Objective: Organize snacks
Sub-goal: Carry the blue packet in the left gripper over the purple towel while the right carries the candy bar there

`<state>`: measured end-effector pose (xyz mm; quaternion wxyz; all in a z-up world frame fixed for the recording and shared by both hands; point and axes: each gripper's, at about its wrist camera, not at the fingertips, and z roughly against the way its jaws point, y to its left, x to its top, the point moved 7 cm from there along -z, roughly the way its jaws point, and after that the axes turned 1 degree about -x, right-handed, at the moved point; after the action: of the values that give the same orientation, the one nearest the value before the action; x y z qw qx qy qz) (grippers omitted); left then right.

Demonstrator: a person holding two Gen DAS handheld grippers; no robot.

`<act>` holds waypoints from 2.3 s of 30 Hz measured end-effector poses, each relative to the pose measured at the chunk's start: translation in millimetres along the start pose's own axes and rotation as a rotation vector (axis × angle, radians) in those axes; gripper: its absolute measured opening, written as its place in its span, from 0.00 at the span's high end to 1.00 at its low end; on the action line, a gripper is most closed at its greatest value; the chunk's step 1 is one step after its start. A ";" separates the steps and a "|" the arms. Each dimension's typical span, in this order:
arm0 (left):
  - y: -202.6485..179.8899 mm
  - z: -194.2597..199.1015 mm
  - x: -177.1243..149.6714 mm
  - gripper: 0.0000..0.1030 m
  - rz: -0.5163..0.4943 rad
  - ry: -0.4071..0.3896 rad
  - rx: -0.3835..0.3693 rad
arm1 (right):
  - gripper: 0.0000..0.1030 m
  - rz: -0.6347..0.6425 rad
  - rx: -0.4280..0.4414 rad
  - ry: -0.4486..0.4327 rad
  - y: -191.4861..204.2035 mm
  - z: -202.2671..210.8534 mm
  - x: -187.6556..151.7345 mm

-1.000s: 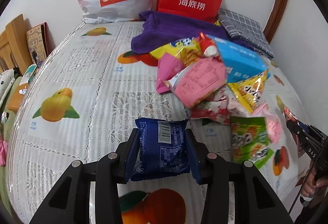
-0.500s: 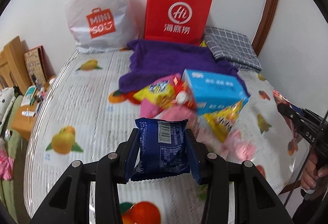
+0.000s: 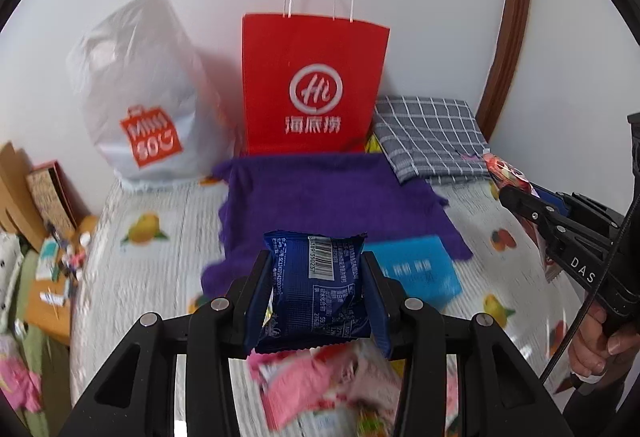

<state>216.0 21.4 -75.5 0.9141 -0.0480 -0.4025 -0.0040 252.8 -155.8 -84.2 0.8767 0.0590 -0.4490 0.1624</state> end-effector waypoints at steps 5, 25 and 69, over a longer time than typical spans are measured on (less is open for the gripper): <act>3.9 -16.4 33.2 0.60 -0.017 -0.024 0.025 | 0.81 -0.015 0.001 -0.015 -11.2 -22.9 28.0; 42.6 -113.9 98.3 0.60 0.043 0.000 0.068 | 0.81 -0.075 -0.003 0.009 -34.6 -137.5 89.8; 65.0 -226.5 36.5 0.60 0.082 0.296 0.087 | 0.80 0.074 -0.011 0.379 -28.0 -252.7 5.5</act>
<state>410.2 66.6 -206.2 0.9641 -0.0235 -0.2607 0.0440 459.4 -117.8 -227.6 0.9392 0.0060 -0.2787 0.2005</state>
